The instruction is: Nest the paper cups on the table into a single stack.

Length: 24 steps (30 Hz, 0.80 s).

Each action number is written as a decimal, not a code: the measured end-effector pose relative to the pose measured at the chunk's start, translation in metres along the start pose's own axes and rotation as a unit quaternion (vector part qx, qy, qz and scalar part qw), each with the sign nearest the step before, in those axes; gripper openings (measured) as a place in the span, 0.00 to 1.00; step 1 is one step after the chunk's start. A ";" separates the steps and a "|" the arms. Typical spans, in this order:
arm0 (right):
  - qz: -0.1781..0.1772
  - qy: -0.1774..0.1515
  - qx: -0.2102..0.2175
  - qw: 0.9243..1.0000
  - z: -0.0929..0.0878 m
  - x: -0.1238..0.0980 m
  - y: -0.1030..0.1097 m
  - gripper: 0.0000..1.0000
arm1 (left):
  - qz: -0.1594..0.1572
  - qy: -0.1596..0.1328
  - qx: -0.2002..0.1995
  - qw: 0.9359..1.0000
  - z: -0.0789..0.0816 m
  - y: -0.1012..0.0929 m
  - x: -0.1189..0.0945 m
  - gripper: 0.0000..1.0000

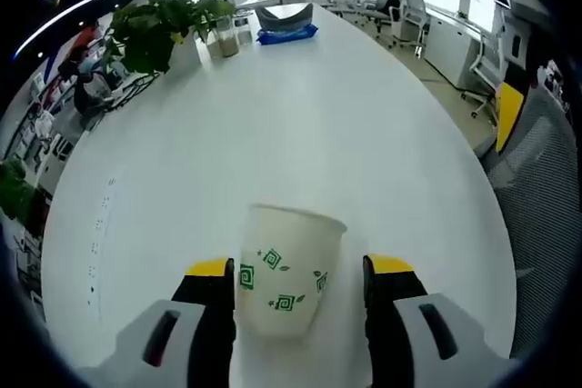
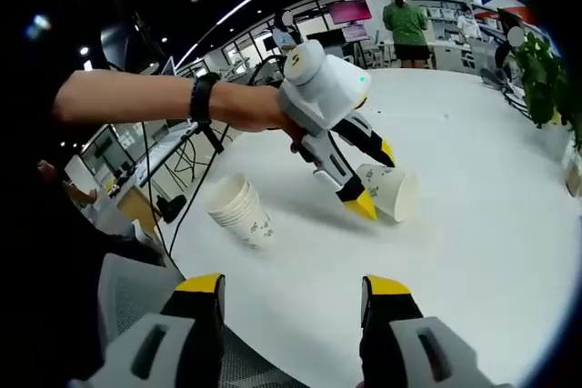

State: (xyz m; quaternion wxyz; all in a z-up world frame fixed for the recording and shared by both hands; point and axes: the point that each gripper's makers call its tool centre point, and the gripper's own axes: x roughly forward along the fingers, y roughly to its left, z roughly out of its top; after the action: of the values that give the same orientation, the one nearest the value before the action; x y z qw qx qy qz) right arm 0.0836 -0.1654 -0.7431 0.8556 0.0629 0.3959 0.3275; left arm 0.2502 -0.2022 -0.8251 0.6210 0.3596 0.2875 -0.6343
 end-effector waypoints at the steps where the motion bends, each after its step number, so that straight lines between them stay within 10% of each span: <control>1: 0.000 -0.001 0.001 1.000 0.000 0.000 0.000 0.60 | 0.000 0.002 0.001 1.000 0.000 0.000 0.001 0.55; 24: 0.008 -0.003 0.005 1.000 0.001 0.005 0.002 0.58 | 0.021 0.013 -0.016 1.000 -0.007 0.016 -0.008 0.39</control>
State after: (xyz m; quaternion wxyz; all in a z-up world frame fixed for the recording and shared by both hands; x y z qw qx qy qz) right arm 0.0854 -0.1605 -0.7448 0.8540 0.0708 0.3944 0.3319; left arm 0.2671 -0.1924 -0.8211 0.6365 0.3637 0.2977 -0.6116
